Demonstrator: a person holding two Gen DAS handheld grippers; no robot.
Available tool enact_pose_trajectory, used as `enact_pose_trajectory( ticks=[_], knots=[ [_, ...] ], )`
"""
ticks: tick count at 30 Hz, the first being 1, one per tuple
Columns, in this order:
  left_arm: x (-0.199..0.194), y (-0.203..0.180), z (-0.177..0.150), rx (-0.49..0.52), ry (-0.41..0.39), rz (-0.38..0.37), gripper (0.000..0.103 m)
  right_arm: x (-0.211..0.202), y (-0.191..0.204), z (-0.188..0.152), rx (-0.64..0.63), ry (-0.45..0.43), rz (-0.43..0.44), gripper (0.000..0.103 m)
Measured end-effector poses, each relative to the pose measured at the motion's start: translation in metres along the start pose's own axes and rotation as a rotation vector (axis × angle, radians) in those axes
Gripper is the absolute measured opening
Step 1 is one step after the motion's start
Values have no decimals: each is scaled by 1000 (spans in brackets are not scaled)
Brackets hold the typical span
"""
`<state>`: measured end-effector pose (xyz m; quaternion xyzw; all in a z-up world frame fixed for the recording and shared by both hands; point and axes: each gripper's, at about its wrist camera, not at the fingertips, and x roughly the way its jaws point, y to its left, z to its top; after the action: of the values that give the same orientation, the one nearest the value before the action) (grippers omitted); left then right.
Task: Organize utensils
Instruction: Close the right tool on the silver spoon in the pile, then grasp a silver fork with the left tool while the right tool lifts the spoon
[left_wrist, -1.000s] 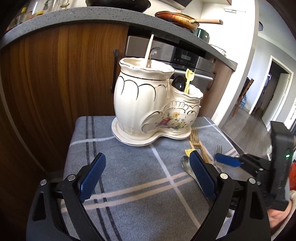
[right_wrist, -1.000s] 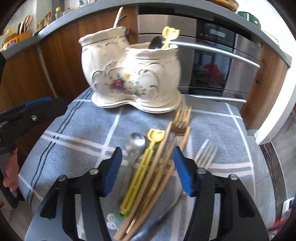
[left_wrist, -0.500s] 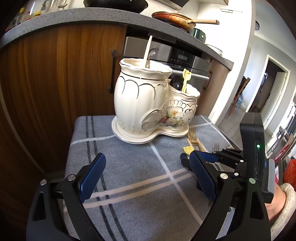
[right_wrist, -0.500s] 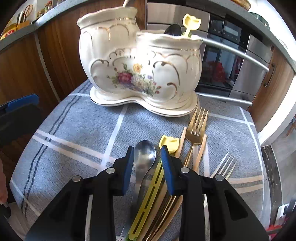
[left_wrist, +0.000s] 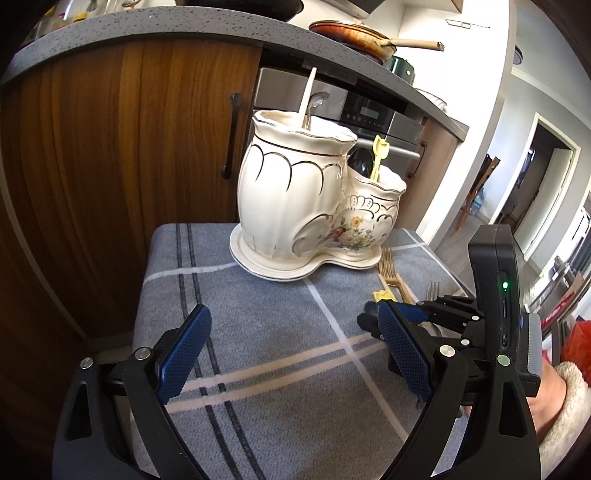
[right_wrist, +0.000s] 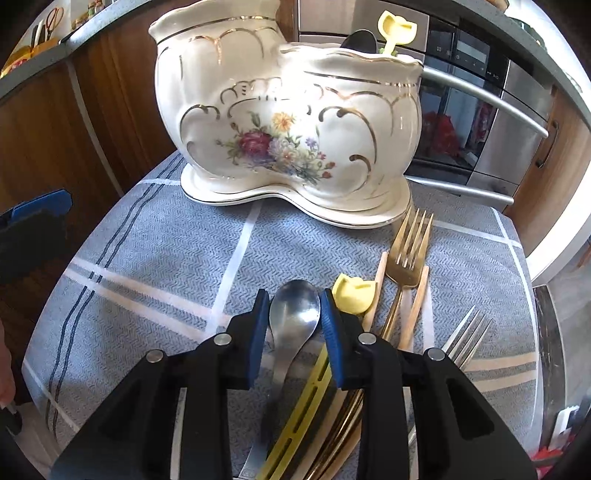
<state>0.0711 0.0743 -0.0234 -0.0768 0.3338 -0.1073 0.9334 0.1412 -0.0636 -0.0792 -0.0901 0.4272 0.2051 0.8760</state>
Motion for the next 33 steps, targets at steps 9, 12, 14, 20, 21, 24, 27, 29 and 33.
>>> enact_pose_trajectory(
  ticks=[9,12,14,20,21,24,27,29,33],
  knots=[
    [-2,-2,0,5,-7,-4,91,-8,-4,-4,30,-25,11,28],
    [-2,-4,0,8,-8,-4,91,-17,-5,-5,34,-56,17,28],
    [-3,-5,1,10,-9,-8,91,-27,-8,-4,47,-91,31,28],
    [-2,-15,1,38,-8,-13,91,-58,-21,-2,100,-193,53,28],
    [-1,-17,1,46,-6,-12,91,-64,-24,-2,112,-214,59,28],
    [1,-23,0,64,0,-11,91,-79,-33,-2,137,-260,67,28],
    [3,-29,0,84,8,-12,91,-93,-39,-2,157,-305,81,28],
    [5,-33,-1,93,9,-12,91,-102,-41,-3,162,-336,83,28],
    [10,-39,-1,101,17,-16,91,-121,-48,-4,172,-399,79,28]
  ],
)
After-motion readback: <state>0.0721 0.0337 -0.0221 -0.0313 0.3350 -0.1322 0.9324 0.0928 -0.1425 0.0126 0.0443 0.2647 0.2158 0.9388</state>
